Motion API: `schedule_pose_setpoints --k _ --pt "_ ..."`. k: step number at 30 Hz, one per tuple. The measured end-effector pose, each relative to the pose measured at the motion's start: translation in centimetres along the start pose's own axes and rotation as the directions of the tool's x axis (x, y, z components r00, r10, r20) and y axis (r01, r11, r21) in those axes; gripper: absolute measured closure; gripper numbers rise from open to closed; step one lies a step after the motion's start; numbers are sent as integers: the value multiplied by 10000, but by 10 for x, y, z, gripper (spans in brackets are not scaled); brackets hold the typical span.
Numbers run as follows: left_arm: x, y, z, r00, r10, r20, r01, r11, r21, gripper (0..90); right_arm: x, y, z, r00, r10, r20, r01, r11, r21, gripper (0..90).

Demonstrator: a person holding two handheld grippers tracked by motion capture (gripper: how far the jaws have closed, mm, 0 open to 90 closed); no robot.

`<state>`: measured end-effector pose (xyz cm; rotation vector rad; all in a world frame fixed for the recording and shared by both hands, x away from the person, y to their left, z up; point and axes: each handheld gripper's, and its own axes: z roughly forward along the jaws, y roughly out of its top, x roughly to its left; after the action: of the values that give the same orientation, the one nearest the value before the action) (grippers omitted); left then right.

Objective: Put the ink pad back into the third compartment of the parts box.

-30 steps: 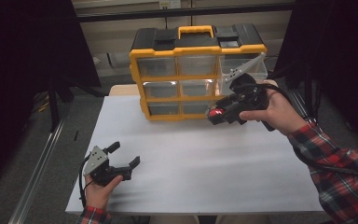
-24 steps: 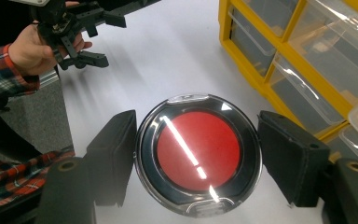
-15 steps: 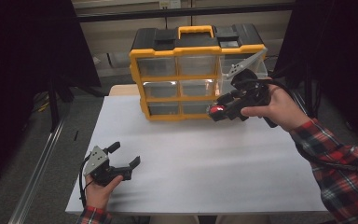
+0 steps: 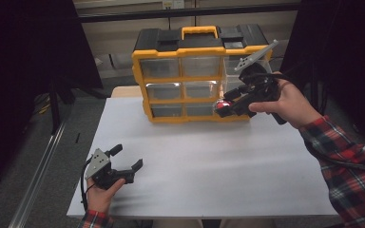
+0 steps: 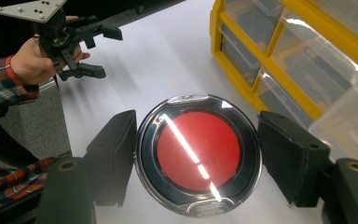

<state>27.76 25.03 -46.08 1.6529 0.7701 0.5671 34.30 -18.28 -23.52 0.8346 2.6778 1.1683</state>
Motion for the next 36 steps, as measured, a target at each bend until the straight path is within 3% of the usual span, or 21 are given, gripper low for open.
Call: schedule_pose_setpoints --k 33,36 --pt "0 0 0 10000 61 -31 -61 10000 78 35 -8 11 -28 9993 165 338 -158 9997 -202 304" --pt "-1 -1 2 9999 -146 72 147 9999 -70 35 -10 12 -31 9992 140 375 -131 9996 -232 304"
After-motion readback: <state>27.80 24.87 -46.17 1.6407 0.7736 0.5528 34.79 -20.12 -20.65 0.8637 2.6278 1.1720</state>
